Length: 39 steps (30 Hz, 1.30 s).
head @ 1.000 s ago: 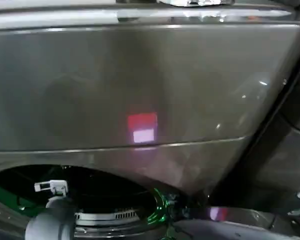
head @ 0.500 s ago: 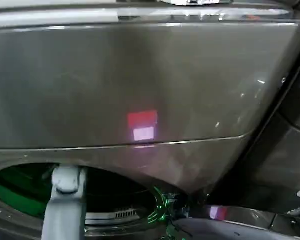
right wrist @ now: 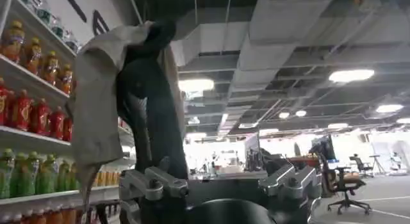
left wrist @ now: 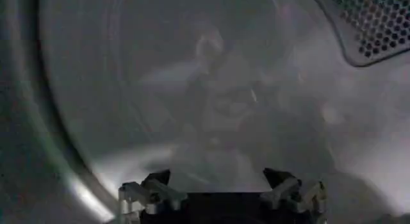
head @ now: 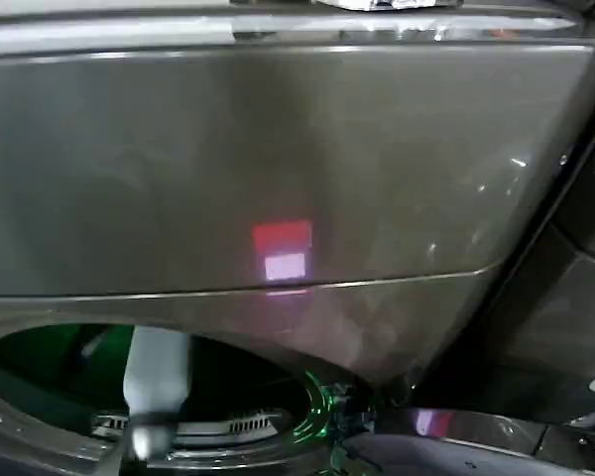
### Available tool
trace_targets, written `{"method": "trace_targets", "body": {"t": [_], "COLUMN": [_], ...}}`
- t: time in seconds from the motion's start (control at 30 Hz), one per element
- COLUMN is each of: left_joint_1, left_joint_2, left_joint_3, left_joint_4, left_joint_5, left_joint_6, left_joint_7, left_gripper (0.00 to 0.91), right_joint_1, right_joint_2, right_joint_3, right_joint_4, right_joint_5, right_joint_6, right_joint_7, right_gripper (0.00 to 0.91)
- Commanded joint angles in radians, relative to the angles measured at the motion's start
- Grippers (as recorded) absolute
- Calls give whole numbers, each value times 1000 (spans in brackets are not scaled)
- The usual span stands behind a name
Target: Grasp the clothes from the dryer.
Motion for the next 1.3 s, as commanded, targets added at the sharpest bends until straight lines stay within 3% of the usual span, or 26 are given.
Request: {"method": "trace_targets", "body": {"t": [0.03,0.13,0.27,0.67,1.07,1.3], "left_joint_1": [-41,-40,-48,-71,-88,-86], "left_joint_2": [22,41,49,48,42,40], "left_joint_3": [19,29,20,21,19,15], "left_joint_4": [38,26,30,60,116,162], "left_joint_5": [602,652,668,568,614,620], "left_joint_6": [-213,-311,-368,-309,-373,-353], "left_joint_7": [469,601,677,732,587,584], "left_gripper": [907,907,907,907,907,907], "right_joint_1": [3,2,2,2,14,22], "right_joint_2": [-8,-11,-22,-17,1,5], "right_joint_3": [-4,-6,-6,-9,-32,-34], "right_joint_4": [-10,-12,-12,-9,5,6], "right_joint_5": [-9,-10,-11,-9,-9,-9], "right_joint_6": [1,3,2,9,11,12], "right_joint_7": [-2,-4,-4,-6,-7,-5], "right_gripper": [907,907,907,907,907,907]}}
